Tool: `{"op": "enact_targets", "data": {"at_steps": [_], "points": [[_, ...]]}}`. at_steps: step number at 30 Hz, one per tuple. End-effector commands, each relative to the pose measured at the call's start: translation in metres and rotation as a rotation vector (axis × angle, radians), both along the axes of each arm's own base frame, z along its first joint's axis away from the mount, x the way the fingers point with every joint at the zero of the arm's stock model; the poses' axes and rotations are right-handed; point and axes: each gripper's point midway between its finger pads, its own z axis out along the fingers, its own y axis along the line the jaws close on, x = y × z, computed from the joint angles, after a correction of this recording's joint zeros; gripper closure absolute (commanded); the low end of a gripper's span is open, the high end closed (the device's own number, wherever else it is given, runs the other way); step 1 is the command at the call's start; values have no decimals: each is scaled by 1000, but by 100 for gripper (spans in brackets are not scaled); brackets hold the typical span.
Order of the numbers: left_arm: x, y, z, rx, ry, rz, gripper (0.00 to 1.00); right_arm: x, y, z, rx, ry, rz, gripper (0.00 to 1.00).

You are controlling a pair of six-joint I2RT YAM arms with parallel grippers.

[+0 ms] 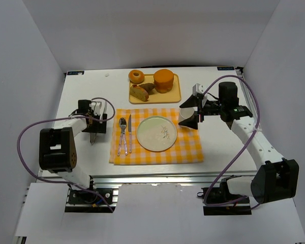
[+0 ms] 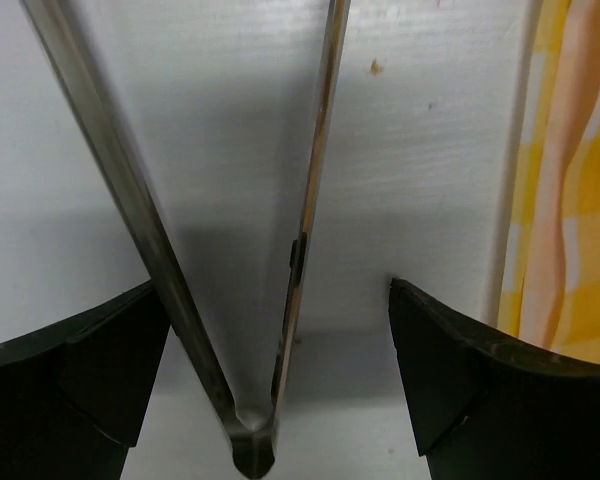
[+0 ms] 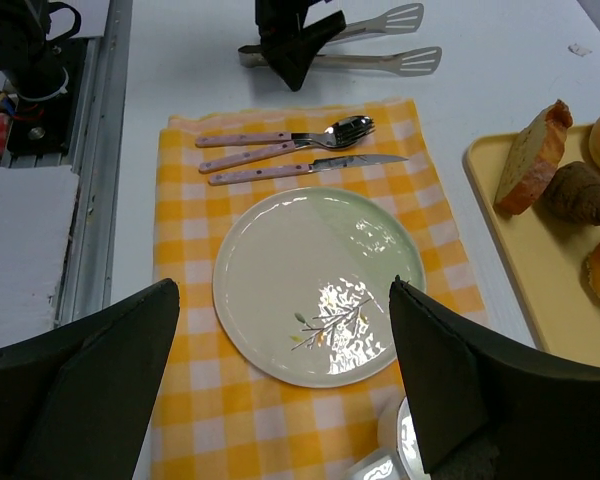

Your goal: Place the bread

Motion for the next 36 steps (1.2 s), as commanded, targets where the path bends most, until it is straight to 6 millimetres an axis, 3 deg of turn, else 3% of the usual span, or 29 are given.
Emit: {"op": "enact_targets", "data": {"at_steps": [1, 6, 12, 14, 17, 19, 23, 25, 27, 28, 31, 34, 36], "points": [[27, 0, 5, 19, -56, -82, 3, -2, 0, 13, 26, -43, 3, 11], [36, 4, -6, 9, -44, -86, 10, -2, -1, 13, 23, -45, -4, 11], [28, 6, -23, -35, 16, -61, 39, 0, -1, 15, 22, -52, -8, 11], [26, 10, -22, -19, 9, -40, 53, 0, 0, 16, 23, -56, -8, 11], [30, 14, -12, -10, -30, -9, 64, -1, 0, 16, 23, -53, -4, 11], [38, 15, 10, -12, -91, 10, 68, 0, 0, 18, 25, -56, -4, 11], [61, 8, 71, -79, -240, 69, 92, 0, -1, 22, 25, -63, -12, 11], [76, -17, 117, -193, -345, 73, 90, 0, -3, 22, 23, -59, -21, 11], [84, -43, 148, -298, -418, 82, 84, 0, -5, 21, 21, -55, -30, 11], [90, -73, 176, -362, -495, 20, 81, 0, -7, 22, 20, -56, -38, 11], [99, -121, 218, -562, -601, 14, 71, 0, -12, 22, 20, -48, -60, 11], [112, -157, 237, -747, -590, 35, 63, -1, -15, 25, 23, -64, -77, 11], [127, -178, 237, -816, -564, 42, 61, 0, -17, 25, 20, -65, -91, 11]]}}
